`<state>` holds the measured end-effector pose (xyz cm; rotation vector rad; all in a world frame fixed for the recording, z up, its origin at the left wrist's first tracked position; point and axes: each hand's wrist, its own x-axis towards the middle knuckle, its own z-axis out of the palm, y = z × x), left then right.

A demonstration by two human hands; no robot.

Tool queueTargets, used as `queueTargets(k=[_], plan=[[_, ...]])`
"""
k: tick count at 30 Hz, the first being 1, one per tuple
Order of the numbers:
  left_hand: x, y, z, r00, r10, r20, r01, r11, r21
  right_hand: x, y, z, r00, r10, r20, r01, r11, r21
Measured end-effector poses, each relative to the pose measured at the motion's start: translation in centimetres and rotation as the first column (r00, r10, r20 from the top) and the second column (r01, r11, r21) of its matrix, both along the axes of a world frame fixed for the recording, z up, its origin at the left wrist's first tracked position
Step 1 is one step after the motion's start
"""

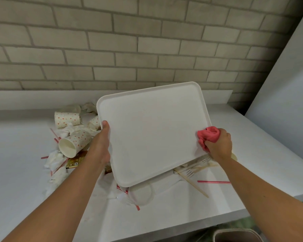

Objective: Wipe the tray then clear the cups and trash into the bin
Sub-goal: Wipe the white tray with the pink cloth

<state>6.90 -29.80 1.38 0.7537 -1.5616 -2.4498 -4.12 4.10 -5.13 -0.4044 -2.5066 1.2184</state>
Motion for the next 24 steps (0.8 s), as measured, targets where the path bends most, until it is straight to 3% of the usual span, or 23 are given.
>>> queueTargets(k=[9,14,19,24], plan=[[-0.2,-0.2,1.3,0.998,0.058,-0.024,-0.058,0.998,0.034,1.9,-2.2,6.0,0.969,0.219,-0.115,-0.209,0.973,0.097],[-0.1,-1.1,1.3,0.997,0.069,-0.033,-0.068,0.997,0.022,1.1,-3.4,7.0,0.954,0.297,-0.051,-0.284,0.942,0.179],[0.1,-2.1,1.6,0.993,0.047,-0.109,-0.042,0.998,0.045,0.0,-5.6,8.7,0.944,0.329,-0.008,-0.327,0.939,0.104],[0.2,-2.9,2.1,0.987,0.038,-0.153,-0.036,0.999,0.014,-1.5,-7.8,11.1,0.922,0.370,-0.110,-0.361,0.928,0.093]])
